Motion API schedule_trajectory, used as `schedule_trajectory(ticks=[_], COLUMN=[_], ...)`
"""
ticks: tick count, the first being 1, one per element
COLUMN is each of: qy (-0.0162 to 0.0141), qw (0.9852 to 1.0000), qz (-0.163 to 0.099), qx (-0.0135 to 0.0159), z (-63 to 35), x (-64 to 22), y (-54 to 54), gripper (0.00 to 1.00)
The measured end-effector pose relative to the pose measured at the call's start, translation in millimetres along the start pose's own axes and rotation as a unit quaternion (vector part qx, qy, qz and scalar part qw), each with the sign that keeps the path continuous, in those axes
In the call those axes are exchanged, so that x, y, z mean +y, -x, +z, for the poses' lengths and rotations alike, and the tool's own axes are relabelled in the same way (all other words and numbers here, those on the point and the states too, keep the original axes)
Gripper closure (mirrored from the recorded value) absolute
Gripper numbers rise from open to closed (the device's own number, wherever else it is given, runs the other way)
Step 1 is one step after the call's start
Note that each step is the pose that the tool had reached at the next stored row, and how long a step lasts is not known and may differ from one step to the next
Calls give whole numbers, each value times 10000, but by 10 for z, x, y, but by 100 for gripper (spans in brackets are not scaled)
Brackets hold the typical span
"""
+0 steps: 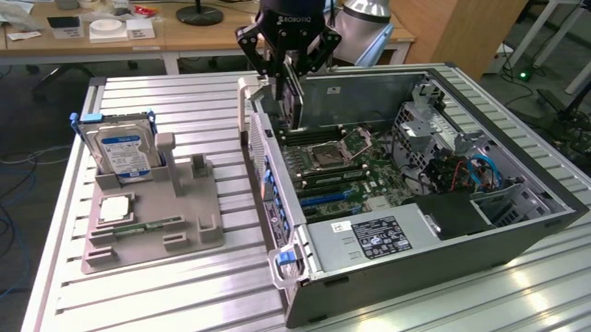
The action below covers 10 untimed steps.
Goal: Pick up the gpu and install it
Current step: 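Pick up the gpu and move the gpu toward the slot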
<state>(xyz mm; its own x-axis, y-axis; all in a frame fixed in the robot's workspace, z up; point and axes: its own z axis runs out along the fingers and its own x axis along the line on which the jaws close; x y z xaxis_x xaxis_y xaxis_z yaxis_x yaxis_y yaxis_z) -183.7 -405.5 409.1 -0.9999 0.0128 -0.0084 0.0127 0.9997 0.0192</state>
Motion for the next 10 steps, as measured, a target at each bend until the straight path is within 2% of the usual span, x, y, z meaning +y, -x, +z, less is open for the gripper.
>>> schedule_trajectory(ticks=[10], qy=[0], qw=[10000], qz=[0], qx=[-1], z=[3], x=[1], y=[69], gripper=[72])
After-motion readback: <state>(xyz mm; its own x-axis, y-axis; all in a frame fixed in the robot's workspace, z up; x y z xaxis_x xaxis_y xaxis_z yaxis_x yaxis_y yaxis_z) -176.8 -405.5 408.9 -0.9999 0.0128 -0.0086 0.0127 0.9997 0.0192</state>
